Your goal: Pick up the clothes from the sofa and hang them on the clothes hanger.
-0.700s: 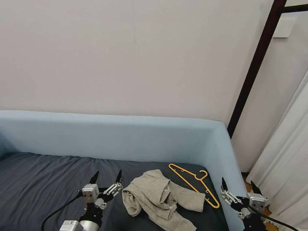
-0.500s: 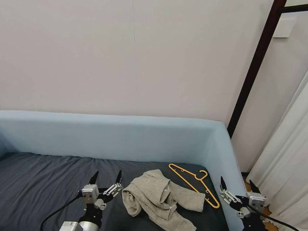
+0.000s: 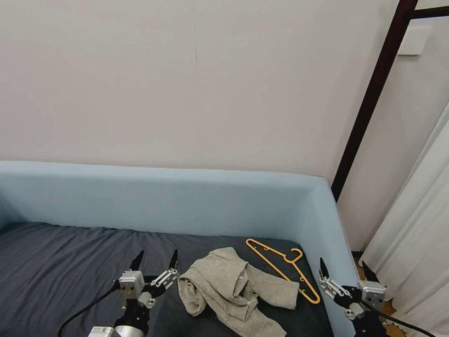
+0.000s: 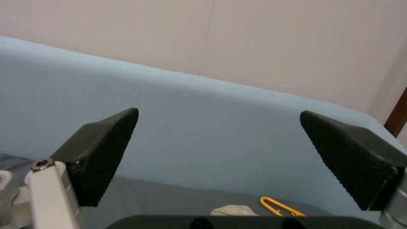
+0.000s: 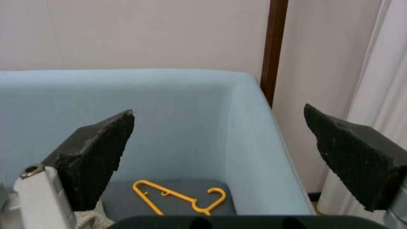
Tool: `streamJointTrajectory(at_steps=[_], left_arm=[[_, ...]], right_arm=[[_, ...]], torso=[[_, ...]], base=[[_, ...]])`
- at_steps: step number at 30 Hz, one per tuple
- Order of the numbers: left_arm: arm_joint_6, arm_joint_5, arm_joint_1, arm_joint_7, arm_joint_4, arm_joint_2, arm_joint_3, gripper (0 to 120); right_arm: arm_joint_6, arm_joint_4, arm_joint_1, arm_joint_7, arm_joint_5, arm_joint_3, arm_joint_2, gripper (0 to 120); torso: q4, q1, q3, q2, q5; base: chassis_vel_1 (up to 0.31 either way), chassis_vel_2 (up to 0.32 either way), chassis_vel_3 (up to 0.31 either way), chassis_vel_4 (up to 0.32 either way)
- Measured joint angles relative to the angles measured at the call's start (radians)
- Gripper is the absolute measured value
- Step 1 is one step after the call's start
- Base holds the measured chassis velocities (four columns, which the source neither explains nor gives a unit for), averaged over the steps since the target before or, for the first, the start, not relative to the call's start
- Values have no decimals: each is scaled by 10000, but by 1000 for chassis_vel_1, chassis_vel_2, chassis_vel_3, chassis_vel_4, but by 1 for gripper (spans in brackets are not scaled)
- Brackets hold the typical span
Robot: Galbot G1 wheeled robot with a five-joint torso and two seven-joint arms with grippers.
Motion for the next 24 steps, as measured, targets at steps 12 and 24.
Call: streamJointTrajectory(at_steps=[12,24], left_arm=[[74,570,159,-444,172,-31,-174,100],[-9,355,241,-844,731,75,-854,100]], right_arm=[[-163,-198,258,3,703,-105,-703,100],[-1283,-1936,2789,-871,5974,-1235,-3001,100]], torso=[[-1,-1,0,0,0],[0,0,1,-1,1]], base=[[0,0,0,0],[0,0,0,0]])
